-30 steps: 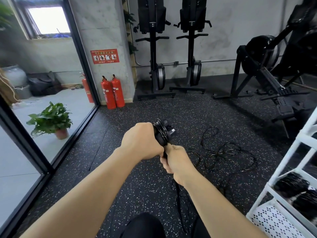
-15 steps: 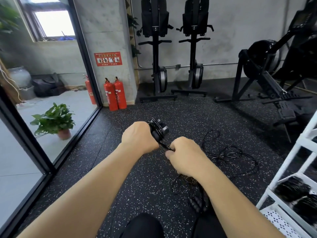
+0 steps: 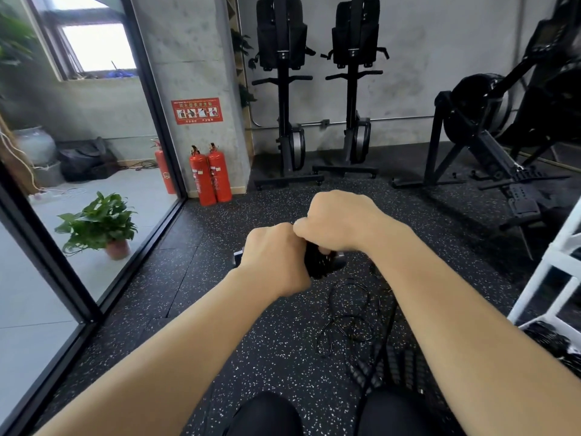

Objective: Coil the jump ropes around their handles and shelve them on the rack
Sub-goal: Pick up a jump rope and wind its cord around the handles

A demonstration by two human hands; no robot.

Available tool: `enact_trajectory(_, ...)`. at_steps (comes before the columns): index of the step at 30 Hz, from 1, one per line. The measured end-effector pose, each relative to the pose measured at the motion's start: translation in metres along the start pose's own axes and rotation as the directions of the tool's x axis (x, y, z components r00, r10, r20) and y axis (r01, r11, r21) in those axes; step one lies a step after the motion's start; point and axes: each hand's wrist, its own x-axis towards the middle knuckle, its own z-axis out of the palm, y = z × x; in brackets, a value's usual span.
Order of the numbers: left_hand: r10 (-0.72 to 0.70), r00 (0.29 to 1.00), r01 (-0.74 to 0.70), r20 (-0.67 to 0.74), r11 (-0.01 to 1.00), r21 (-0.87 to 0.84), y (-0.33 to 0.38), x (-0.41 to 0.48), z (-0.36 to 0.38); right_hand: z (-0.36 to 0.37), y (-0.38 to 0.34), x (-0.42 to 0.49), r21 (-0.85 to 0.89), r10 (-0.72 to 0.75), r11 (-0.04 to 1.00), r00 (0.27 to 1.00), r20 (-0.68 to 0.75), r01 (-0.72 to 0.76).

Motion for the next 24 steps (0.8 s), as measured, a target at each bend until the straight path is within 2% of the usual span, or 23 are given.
enact_trajectory(4, 0.202, 0.979, -0.201, -0.013, 0.979, 0.037, -0.002, -0.01, 0.001, 0.003, 0.013, 0.018, -0.037, -0.13, 0.991, 0.987, -0.09, 0.127)
enact_trajectory(7, 0.284, 0.955, -0.287, -0.088, 0.958, -0.022, -0.005, -0.01, 0.003, 0.012, 0.025, 0.028, 0.015, -0.135, 0.99, 0.982, -0.129, 0.138)
enact_trajectory(10, 0.287, 0.946, -0.298, -0.151, 0.953, -0.054, -0.013, -0.005, 0.003, 0.019, 0.037, 0.034, 0.214, -0.058, 0.973, 0.992, -0.113, 0.081)
enact_trajectory(12, 0.285, 0.947, -0.298, -0.149, 0.952, -0.074, -0.016, -0.004, 0.003, 0.022, 0.04, 0.037, 0.378, -0.04, 0.923, 0.995, -0.09, 0.071)
enact_trajectory(15, 0.28, 0.953, -0.293, -0.114, 0.948, -0.12, -0.017, -0.005, 0.002, 0.028, 0.043, 0.039, 0.554, -0.053, 0.831, 0.999, -0.013, 0.051)
enact_trajectory(18, 0.281, 0.956, -0.293, -0.082, 0.927, -0.235, -0.019, -0.005, 0.003, 0.039, 0.049, 0.039, 0.699, -0.031, 0.714, 0.996, 0.079, -0.033)
enact_trajectory(21, 0.289, 0.952, -0.306, -0.1, 0.886, -0.349, -0.017, -0.003, 0.003, 0.057, 0.057, 0.039, 0.847, -0.033, 0.516, 0.985, 0.169, -0.128)
enact_trajectory(24, 0.215, 0.971, -0.239, -0.104, 0.87, -0.431, -0.015, -0.002, 0.007, 0.079, 0.066, 0.035, 0.935, -0.071, 0.29, 0.97, 0.234, -0.204)
